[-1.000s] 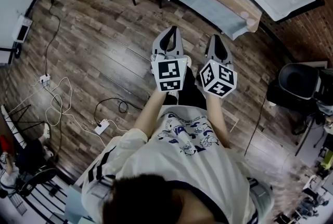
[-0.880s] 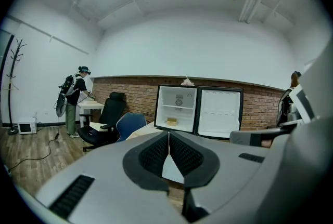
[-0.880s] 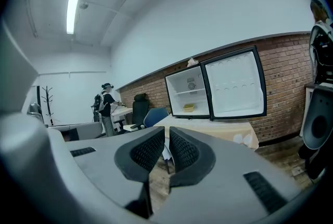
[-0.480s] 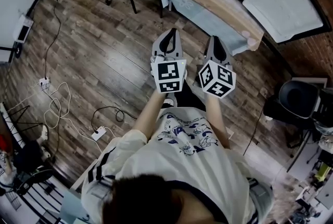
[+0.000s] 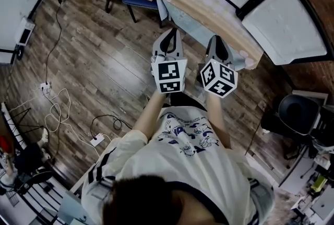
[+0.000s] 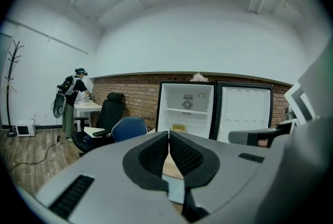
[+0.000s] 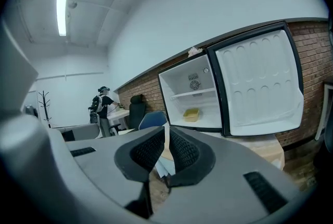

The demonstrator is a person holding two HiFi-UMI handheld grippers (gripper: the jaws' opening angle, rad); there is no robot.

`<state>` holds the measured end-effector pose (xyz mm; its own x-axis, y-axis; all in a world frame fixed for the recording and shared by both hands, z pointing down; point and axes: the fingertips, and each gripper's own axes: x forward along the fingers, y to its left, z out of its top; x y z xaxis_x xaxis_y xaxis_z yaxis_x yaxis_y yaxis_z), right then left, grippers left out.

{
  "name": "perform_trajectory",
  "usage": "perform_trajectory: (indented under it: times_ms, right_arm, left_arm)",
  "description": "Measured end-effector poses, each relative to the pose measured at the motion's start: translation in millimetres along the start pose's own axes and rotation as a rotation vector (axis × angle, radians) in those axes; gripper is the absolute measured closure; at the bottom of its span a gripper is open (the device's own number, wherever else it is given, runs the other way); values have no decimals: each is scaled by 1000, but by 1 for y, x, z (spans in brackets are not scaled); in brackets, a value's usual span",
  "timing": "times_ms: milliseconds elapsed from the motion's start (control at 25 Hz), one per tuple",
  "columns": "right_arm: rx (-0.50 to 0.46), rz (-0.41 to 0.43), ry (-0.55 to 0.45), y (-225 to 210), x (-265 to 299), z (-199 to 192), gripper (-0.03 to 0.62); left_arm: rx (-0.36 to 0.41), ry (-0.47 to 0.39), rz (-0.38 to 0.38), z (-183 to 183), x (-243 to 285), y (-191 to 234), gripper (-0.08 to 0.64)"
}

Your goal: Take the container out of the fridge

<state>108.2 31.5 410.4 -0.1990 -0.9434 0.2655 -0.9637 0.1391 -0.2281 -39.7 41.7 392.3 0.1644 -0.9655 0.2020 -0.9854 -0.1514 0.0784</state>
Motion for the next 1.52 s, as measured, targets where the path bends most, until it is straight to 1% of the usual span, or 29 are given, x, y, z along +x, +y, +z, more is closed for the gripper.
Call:
perform_trajectory:
  times_ms: [320,600,840,1040,1320,1520]
  right_arm:
    - [9,4,3,-30,66,22,545]
    - [42,-27,9,-50,99,29,545]
    - [46,-45,20,-59,122,34,543]
    - [54,-71,24,-68,146,36,544]
    - [76,-112,14,-76,188,46,543]
    - [92,-152,8,-82,224,55,543]
  left_arm:
    - [-8,0,3,12,74,-8,540]
    - [-2,19,-15,15,112,-14,540]
    - [-5,35,-29,16,142,-13,540]
    - [-1,46,-60,17,175,-15,540]
    - [6,41,-110,26,224,-11,540]
    - [14,53,-144,33,266,-4,540]
